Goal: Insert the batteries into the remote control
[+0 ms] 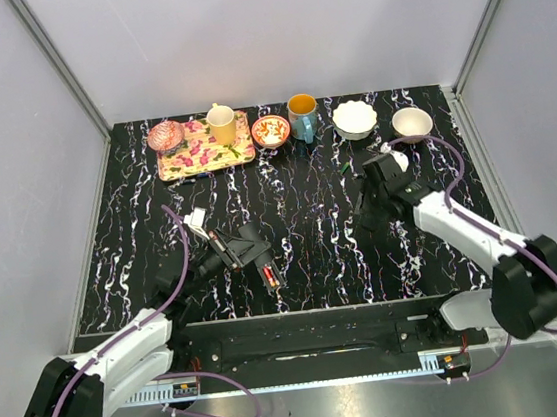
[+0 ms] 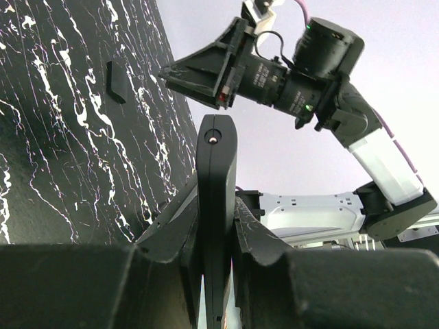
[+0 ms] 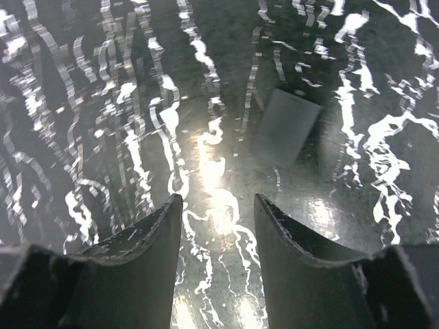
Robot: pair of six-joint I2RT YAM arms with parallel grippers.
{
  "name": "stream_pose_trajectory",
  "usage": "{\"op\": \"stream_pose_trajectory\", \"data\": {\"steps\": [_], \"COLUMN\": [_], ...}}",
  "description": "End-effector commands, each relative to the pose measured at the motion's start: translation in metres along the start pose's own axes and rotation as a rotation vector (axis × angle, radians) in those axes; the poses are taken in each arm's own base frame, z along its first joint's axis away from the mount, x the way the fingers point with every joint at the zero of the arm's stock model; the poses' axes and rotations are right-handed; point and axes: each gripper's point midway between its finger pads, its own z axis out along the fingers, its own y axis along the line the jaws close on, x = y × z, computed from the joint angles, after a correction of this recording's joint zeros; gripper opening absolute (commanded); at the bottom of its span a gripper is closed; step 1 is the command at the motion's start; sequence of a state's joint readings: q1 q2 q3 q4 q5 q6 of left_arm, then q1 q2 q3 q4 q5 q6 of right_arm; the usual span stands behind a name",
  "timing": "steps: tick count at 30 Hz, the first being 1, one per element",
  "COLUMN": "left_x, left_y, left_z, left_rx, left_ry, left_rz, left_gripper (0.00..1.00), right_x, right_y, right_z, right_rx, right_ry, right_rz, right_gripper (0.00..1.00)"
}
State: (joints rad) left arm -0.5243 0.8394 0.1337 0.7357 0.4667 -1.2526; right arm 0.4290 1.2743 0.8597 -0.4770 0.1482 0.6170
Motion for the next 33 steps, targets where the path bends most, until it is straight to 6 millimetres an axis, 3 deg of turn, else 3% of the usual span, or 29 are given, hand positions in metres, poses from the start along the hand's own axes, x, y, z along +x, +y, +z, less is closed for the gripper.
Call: {"op": "stream_pose_trajectory", "data": {"steps": [1,5,7,8,9,12,18,26,33], "left_x": [-0.006,-0.005,-0.005,-0.005,-0.005,-0.004,-0.003,-0.003,-0.002], "left_y": [-0.023,-0.024,-0.026,-0.026,-0.028,-0.03,-0.031,-0.031,-0.027], "left_z": [0.0,-0.001,-0.001,-0.002,-0.002,-0.003,-0.004,-0.004,-0.002], "left_rx": [0.09,0.1,0.11,0.112,0.119,0.126,0.133,0.127,0.115], "left_ry": [-0.017,-0.016,-0.016,-0.015,-0.014,-0.011,-0.007,-0.004,0.001], "left_rz": [0.041,0.04,0.041,0.039,0.042,0.039,0.045,0.049,0.048], "left_gripper": [0.0,0.0,0.0,0.0,0.0,0.0,0.0,0.0,0.0], "right_x": [-0.003,0.01,0.01,0.013,0.012,0.01,0.012,0.018,0.023], "right_y": [-0.038,-0.045,-0.039,-0.038,-0.036,-0.033,-0.036,-0.06,-0.067], "right_z": [0.014,0.034,0.04,0.044,0.046,0.051,0.065,0.082,0.091], "right_rx": [0.297,0.405,0.396,0.403,0.401,0.407,0.449,0.513,0.506], "right_ry": [-0.016,0.042,0.057,0.07,0.071,0.069,0.084,0.111,0.147], "right_rz": [0.13,0.209,0.227,0.245,0.254,0.282,0.253,0.253,0.225], "right_gripper": [0.51,0.53,0.56,0.61,0.72,0.83,0.81,0.72,0.66]}}
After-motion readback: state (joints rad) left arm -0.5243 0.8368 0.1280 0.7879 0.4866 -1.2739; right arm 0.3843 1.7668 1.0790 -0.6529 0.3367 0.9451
